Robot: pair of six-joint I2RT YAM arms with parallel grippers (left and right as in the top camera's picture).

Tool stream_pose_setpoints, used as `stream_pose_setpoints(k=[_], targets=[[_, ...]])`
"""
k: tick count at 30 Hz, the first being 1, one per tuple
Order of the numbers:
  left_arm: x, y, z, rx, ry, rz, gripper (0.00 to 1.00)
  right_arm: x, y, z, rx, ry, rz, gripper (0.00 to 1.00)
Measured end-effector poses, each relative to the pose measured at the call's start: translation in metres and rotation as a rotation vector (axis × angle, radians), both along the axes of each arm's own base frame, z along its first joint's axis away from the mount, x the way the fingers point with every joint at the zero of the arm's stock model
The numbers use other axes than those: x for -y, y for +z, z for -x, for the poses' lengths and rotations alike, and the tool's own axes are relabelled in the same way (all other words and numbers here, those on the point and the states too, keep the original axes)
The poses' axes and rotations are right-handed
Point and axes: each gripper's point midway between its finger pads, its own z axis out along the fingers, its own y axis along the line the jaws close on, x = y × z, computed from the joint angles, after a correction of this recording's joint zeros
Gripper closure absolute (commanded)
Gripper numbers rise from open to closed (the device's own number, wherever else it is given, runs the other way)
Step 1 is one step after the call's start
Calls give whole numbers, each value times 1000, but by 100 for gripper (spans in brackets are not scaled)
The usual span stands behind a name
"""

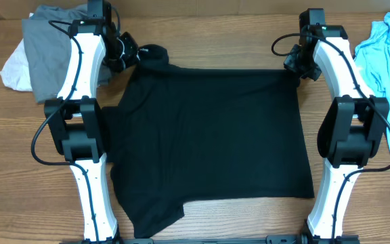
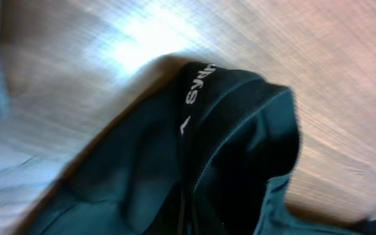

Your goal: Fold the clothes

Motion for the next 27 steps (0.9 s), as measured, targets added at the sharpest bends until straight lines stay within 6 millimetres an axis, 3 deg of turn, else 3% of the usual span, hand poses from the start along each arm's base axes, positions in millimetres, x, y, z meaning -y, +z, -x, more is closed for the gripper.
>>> stream_pose_setpoints(k=[1, 2, 5, 6, 14, 19, 23, 27], targets=[[0, -1, 3, -12, -3, -5, 81, 0, 1, 1, -2, -3, -1, 96], [-1, -2, 5, -18, -10, -11, 61, 0, 1, 1, -2, -4, -1, 96], [-2, -3, 5, -18, -15, -19, 39, 0, 1, 2, -5, -7, -1, 96], [-1, -3, 5, -17, -21, -23, 36, 0, 1, 2, -5, -7, -1, 96], [3, 4, -14, 72, -27, -25, 35, -3, 1, -2, 11, -5, -20, 96], [27, 11, -28, 155, -88, -32, 37, -7, 2, -6, 30, 0, -42, 96], [52, 7, -22, 143, -121, -87, 45, -9, 2, -6, 28, 2, -51, 96], [59, -4, -1, 47, -106, -152, 43, -9, 1, -4, 18, 2, -54, 96]])
